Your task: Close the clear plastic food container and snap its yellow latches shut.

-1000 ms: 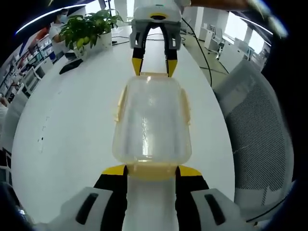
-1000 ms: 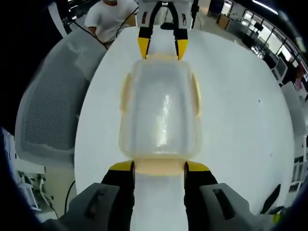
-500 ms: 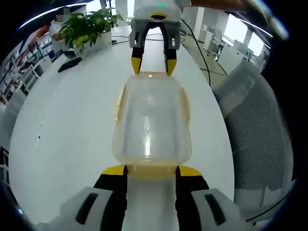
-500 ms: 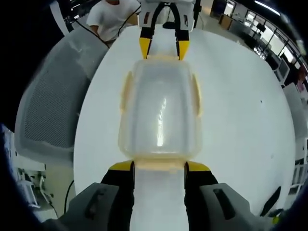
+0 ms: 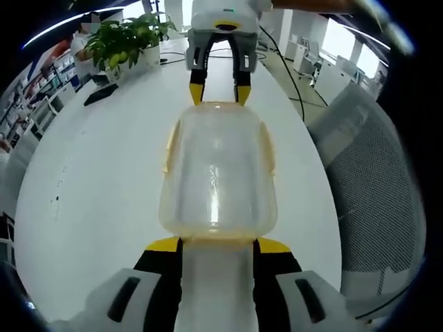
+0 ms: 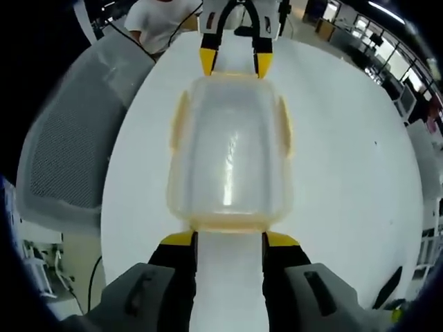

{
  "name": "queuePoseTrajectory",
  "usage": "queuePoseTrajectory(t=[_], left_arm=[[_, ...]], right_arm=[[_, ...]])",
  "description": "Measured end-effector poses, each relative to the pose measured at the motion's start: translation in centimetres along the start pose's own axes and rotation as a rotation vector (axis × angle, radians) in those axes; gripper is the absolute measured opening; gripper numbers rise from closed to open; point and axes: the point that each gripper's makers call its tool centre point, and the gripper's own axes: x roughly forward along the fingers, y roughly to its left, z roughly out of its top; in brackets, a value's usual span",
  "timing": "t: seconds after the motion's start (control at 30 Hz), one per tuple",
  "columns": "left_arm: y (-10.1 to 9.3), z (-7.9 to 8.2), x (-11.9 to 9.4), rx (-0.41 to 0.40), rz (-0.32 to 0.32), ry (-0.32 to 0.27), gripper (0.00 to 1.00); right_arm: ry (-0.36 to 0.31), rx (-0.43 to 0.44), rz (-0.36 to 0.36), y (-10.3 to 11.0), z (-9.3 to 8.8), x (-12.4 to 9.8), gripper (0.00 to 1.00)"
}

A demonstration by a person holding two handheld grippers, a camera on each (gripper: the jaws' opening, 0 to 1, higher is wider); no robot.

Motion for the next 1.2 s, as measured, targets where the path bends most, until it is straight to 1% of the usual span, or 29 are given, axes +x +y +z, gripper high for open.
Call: queuePoseTrajectory(t=[0.37, 0.47, 0.57, 0.6, 0.7, 0.83, 0.9, 0.97, 1.07, 1.2], left_arm=[[-0.1, 0.0, -0.1, -0.001, 0.014, -0.005, 0.37], [0.0, 0.0, -0.3, -0.006, 0.025, -0.007, 0.39], [0.4, 0.1, -0.7, -0.055, 0.043, -0.022, 0.46], [0.5, 0.0, -0.9, -0.066, 0.048, -0.025, 0.47], [0.6, -0.3, -1.3, -0.099, 0.060, -0.024, 0.46], [0.6, -0.5, -2.0, -0.133, 0.085, -0.033, 0.47], [0.7, -0.5, -2.5, -0.176, 0.106, -0.047, 0.47], [0.6, -0.5, -2.7, -0.196, 0.116, -0.054, 0.47], [0.6, -0.8, -3.0, -0.223, 0.138, -0.057, 0.46], [0.5, -0.8, -3.3, -0.284, 0.164, -0.078, 0.45]], right_arm=[[-0.008, 0.034, -0.037, 0.1, -0.5, -0.9, 0.35], [-0.018, 0.063, -0.058, -0.1, -0.5, -1.3, 0.36], [-0.021, 0.089, -0.068, 0.0, -0.5, -1.6, 0.36], [-0.028, 0.116, -0.074, 0.0, -0.5, -1.7, 0.36], [-0.049, 0.182, -0.097, -0.1, -0.4, -2.0, 0.35], [-0.077, 0.243, -0.118, 0.0, -0.4, -2.5, 0.35], [-0.102, 0.283, -0.138, 0.0, -0.3, -2.9, 0.35], [-0.117, 0.306, -0.145, 0.2, -0.3, -3.2, 0.35], [-0.128, 0.342, -0.175, 0.2, -0.5, -3.6, 0.35], [-0.155, 0.399, -0.204, 0.2, -0.4, -4.0, 0.35]])
